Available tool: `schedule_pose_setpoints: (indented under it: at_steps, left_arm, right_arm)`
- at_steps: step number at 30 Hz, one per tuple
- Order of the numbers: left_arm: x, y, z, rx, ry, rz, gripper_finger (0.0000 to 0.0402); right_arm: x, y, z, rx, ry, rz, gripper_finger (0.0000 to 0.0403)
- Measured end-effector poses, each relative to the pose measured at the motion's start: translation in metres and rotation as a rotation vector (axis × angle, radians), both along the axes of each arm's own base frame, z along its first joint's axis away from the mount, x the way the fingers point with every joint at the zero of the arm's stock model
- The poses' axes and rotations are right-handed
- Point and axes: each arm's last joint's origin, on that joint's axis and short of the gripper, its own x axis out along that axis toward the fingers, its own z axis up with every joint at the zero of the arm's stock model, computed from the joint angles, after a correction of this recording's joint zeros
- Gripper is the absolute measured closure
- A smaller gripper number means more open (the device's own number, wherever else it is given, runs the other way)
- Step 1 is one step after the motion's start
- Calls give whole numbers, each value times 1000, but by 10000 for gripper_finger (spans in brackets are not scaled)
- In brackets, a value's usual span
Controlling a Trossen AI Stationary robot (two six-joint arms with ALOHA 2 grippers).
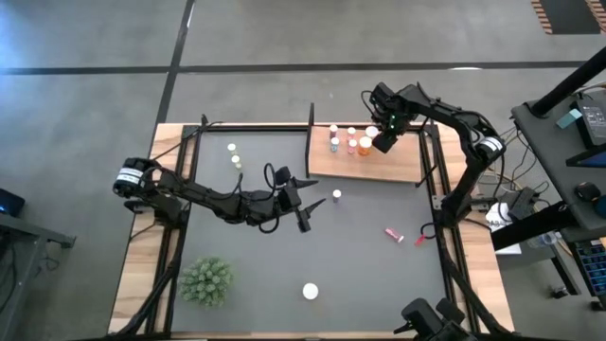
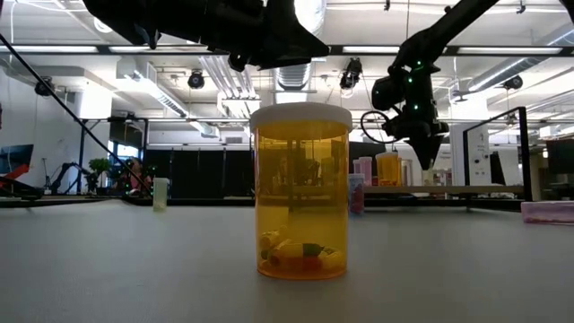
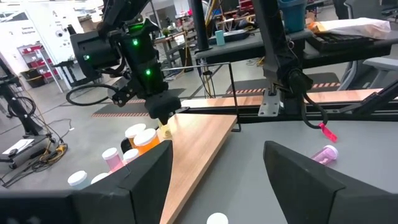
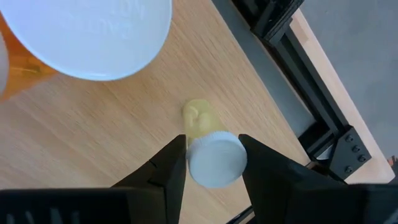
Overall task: Pick and place medicine bottles onto shelf by color
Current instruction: Put the bottom yellow pill bottle on the shelf, then put the bottom yellow pill bottle on the shelf aligned with the other yellow pill bottle
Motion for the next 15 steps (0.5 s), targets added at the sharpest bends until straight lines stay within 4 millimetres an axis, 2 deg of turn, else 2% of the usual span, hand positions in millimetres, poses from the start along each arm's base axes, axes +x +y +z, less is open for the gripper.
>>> schedule_pose_setpoints:
  at_steps: [8,15]
  left_arm:
    - [0,0,0,1,0,0,166]
    - [0,0,0,1,0,4,166]
  right_arm:
    - [-1,1,2,10,8,0,241]
    - [-3,4,31,-32,-15,-4,227]
